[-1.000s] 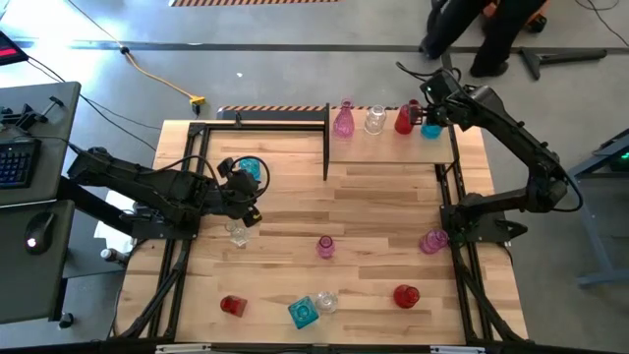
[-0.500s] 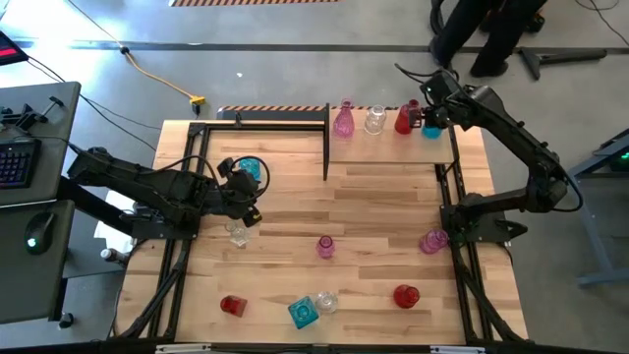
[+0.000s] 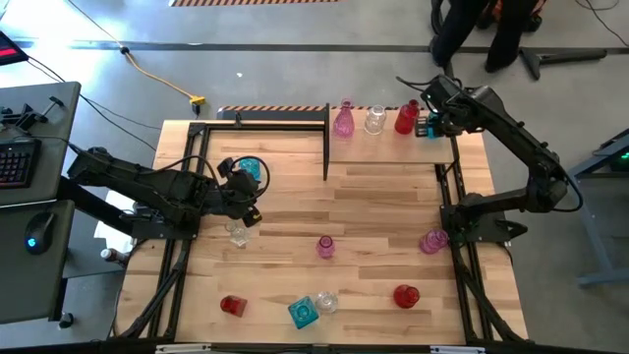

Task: Sort vases onto shelf
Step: Put the bottom right blue vase on the shelf

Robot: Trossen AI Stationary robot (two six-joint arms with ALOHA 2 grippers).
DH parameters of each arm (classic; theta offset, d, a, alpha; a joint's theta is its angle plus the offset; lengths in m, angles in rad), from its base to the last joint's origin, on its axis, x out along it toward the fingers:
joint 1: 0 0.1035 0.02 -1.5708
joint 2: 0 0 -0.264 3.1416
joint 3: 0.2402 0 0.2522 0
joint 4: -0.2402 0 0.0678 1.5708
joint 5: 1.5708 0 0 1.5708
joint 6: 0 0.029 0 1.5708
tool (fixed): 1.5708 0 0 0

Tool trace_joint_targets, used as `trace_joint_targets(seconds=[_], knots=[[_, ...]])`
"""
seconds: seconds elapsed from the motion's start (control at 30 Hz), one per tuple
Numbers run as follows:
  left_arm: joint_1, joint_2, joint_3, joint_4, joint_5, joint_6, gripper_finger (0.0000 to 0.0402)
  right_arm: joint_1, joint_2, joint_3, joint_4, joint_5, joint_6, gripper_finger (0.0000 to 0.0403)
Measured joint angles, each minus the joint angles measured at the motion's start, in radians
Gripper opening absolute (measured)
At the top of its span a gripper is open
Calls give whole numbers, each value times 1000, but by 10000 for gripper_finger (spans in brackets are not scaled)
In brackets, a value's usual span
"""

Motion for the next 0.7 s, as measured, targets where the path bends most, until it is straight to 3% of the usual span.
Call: trace_joint_targets(seconds=[0.7], knots=[[0,0,0,0,0,2,83,-7,0,-78,105,56,-18,30]])
